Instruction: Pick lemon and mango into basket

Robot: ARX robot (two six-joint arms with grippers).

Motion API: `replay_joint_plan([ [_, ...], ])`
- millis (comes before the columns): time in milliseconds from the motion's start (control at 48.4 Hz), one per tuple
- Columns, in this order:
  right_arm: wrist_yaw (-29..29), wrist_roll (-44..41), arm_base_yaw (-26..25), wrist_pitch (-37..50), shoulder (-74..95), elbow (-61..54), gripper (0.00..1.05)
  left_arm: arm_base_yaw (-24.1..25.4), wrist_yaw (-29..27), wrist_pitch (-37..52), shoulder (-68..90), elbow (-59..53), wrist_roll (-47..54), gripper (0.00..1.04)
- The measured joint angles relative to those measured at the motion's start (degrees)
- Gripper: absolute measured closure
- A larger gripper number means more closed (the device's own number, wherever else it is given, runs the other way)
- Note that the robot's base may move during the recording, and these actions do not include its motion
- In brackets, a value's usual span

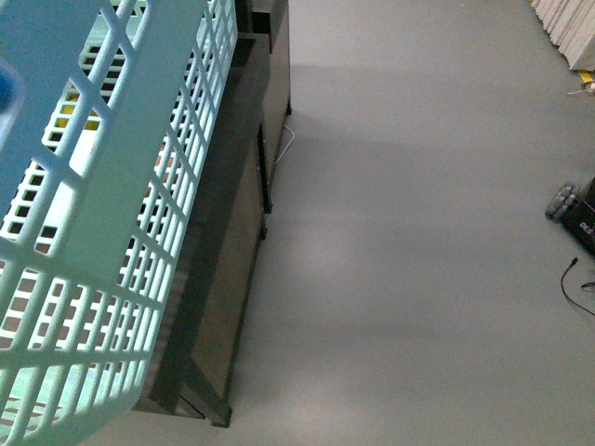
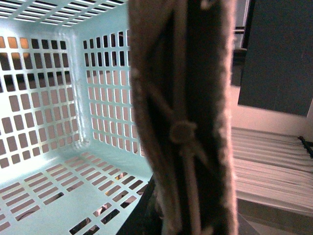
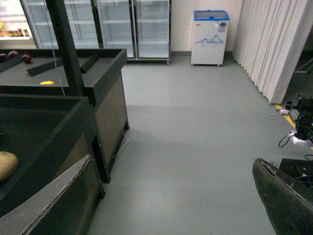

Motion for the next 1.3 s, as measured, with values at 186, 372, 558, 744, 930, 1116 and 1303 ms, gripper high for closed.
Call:
replay_joint_plan([
  [186, -0.02, 0.00, 0.02, 0.00, -0.02, 0.00, 0.09, 0.02, -0.02, 0.00, -0.02, 0.00, 0.02, 1.00],
  [372, 0.00, 0.02, 0.02, 0.00, 0.00, 0.00, 0.09, 0.02, 0.02, 0.00, 0.00, 0.00, 0.04, 1.00],
  [558, -0.04, 0.02, 0.02, -0.02, 0.00, 0.00, 0.09, 0.02, -0.04, 0.00, -0.02, 0.00, 0.04, 1.00],
  [744, -0.07, 0.00, 0.02, 0.00, -0.02, 0.00, 0.09, 0.02, 0.17, 0.00, -0.02, 0.00, -0.02, 1.00],
  [930, 0.04, 0.00, 0.02, 0.00, -0.02, 0.00, 0.09, 0.02, 0.00, 0.00, -0.02, 0.00, 0.07, 1.00],
  [1116, -0.02, 0.00, 0.02, 0.00, -0.04, 0.00, 0.09, 0.02, -0.02, 0.00, -0.07, 0.00, 0.04, 1.00],
  [1303, -0.04, -0.02, 0.02, -0.02, 0.00, 0.00, 0.09, 0.04, 0.15, 0.00, -0.07, -0.02, 0.02, 1.00],
])
